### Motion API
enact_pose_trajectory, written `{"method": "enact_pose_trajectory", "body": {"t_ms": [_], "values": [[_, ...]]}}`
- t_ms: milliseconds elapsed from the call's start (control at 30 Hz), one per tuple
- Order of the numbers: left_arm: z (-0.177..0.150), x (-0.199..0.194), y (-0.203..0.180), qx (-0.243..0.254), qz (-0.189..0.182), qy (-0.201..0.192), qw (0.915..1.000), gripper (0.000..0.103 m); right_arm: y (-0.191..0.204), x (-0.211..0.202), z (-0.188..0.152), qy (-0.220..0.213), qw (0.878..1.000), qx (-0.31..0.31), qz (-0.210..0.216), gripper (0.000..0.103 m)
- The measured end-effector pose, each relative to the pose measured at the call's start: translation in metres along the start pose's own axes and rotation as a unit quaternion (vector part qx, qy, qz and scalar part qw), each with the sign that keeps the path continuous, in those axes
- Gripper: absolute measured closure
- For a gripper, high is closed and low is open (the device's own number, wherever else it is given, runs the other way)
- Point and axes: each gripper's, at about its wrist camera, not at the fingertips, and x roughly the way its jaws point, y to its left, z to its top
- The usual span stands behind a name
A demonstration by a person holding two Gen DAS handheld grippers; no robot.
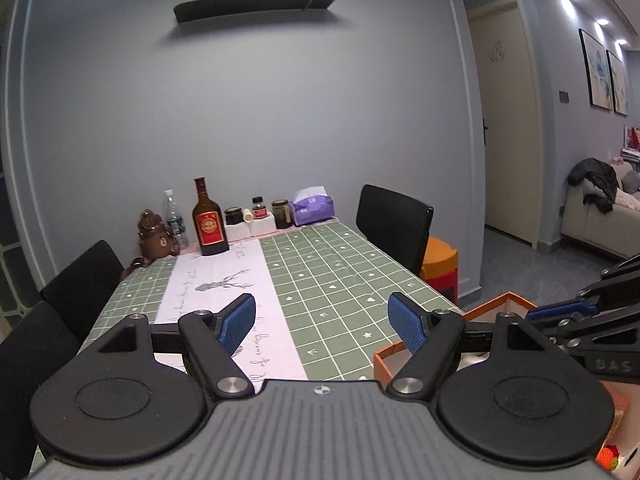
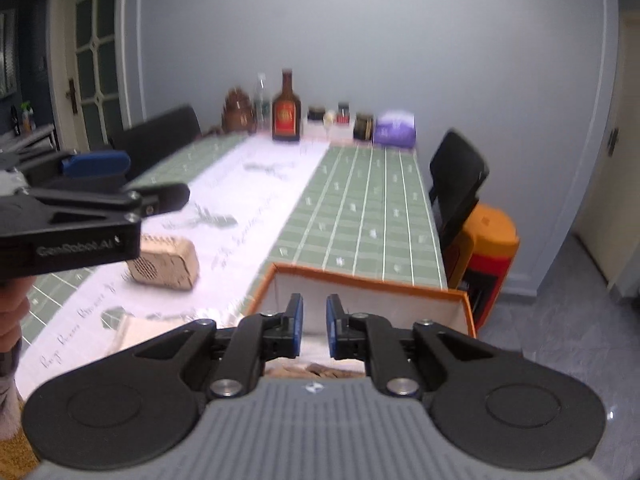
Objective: Organize soft objects
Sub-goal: 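Withdraw both tools from the box back to the remaining items, then grasp the crumpled white plastic bag with the right tool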
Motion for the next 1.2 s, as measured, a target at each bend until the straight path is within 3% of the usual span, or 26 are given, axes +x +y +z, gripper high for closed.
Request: {"method": "enact_pose_trajectory", "body": {"t_ms": [67,200,333,500,667,800,900,1033,1200], "values": [[-0.002,-0.007,0.007,-0.010,-0.001,0.002,0.9999,0.014,0.009,-0.018,-0.005,-0.037,0.999,0.009,-0.002,0.079],[-0.009,-0.023,0.019,-0.021,0.020,-0.002,0.9996,0.014,0.039,-0.043,-0.024,-0.105,0.994,0.021,-0.005,0.077],[-0.021,-0.045,0.035,-0.027,0.043,-0.008,0.9987,0.014,0.074,-0.046,-0.046,-0.128,0.992,0.011,0.001,0.066],[-0.050,-0.066,0.049,-0.014,0.057,0.001,0.9983,0.014,0.094,-0.028,-0.072,-0.099,0.991,0.045,0.077,0.063],[-0.083,-0.078,0.065,-0.046,0.064,0.013,0.9968,0.014,0.114,-0.012,-0.092,-0.085,0.991,0.064,0.086,0.061],[-0.114,-0.077,0.080,-0.080,0.066,0.026,0.9943,0.014,0.124,-0.009,-0.109,-0.084,0.992,0.069,0.064,0.054],[-0.136,-0.070,0.086,-0.094,0.042,0.040,0.9938,0.014,0.134,-0.002,-0.114,-0.074,0.995,0.049,0.047,0.054],[-0.158,-0.052,0.083,-0.079,-0.003,0.056,0.9953,0.014,0.146,0.007,-0.120,-0.067,0.997,0.025,0.023,0.053],[-0.176,-0.030,0.072,-0.060,-0.018,0.071,0.9955,0.014,0.157,0.026,-0.124,-0.040,0.999,0.001,-0.007,0.048]]}}
